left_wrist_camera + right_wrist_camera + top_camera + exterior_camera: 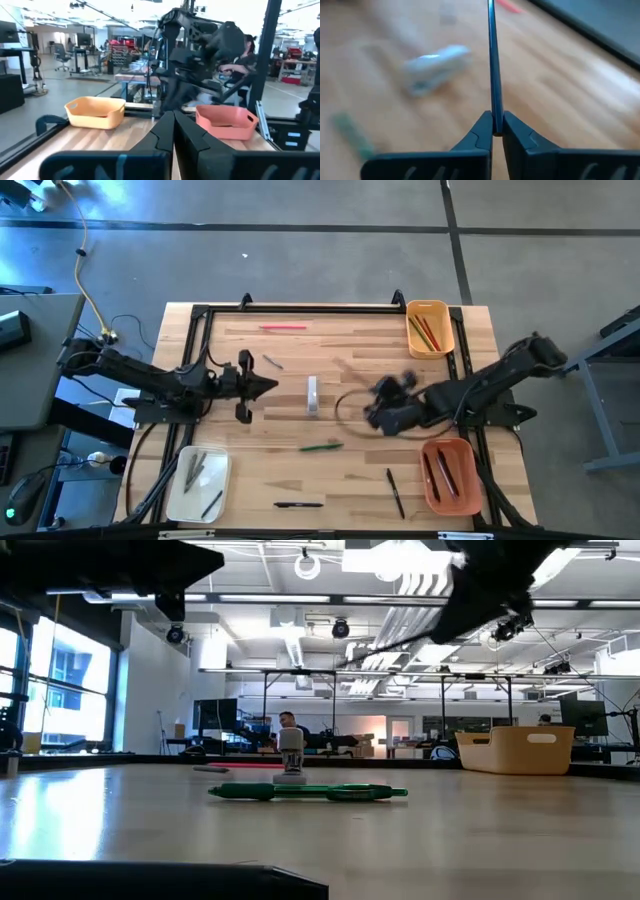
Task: Sort crayons/erasers/pens/pencils in bins
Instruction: Put the blue pencil into the yellow bin
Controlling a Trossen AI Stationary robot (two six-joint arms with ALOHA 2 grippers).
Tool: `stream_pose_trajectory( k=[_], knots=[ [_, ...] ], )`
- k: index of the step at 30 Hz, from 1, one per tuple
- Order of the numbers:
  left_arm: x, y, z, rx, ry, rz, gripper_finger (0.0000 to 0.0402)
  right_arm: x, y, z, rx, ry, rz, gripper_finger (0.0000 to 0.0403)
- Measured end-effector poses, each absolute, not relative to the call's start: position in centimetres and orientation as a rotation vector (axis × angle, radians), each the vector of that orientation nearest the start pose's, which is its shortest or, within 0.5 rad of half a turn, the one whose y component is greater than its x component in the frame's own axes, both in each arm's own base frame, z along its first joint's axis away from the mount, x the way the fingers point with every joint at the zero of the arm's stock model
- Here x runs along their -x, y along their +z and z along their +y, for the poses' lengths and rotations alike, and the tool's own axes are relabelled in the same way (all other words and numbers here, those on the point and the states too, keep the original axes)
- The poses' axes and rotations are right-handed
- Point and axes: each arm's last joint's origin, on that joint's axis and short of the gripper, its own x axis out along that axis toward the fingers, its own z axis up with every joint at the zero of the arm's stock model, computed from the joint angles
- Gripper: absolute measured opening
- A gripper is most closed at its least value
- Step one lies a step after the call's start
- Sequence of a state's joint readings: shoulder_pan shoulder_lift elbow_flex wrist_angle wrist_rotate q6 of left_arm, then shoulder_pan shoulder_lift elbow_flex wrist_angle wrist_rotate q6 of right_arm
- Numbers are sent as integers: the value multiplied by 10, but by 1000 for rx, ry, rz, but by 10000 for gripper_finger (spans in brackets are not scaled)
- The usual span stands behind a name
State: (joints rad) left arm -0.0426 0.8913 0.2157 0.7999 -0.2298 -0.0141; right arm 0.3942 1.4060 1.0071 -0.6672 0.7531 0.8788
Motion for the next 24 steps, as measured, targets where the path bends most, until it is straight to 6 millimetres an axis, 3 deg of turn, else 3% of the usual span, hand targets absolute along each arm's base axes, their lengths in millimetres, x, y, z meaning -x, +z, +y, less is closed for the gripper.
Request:
stream_pose_trajectory(
  k=[7, 12, 18, 24],
  knots=[
    [-174, 208, 9, 24, 214, -114, 0, -203, 260, 25, -283, -1089, 825, 5],
    [-174, 207, 11, 23, 223, -110, 0, -180, 263, -15, -260, -1309, 991, 5],
    [-174, 206, 11, 20, 201, -93, 0, -163, 245, -56, -196, -1258, 1208, 5],
    [-174, 205, 11, 20, 199, -90, 0, -147, 227, -94, -267, -1148, 1184, 5]
  ],
)
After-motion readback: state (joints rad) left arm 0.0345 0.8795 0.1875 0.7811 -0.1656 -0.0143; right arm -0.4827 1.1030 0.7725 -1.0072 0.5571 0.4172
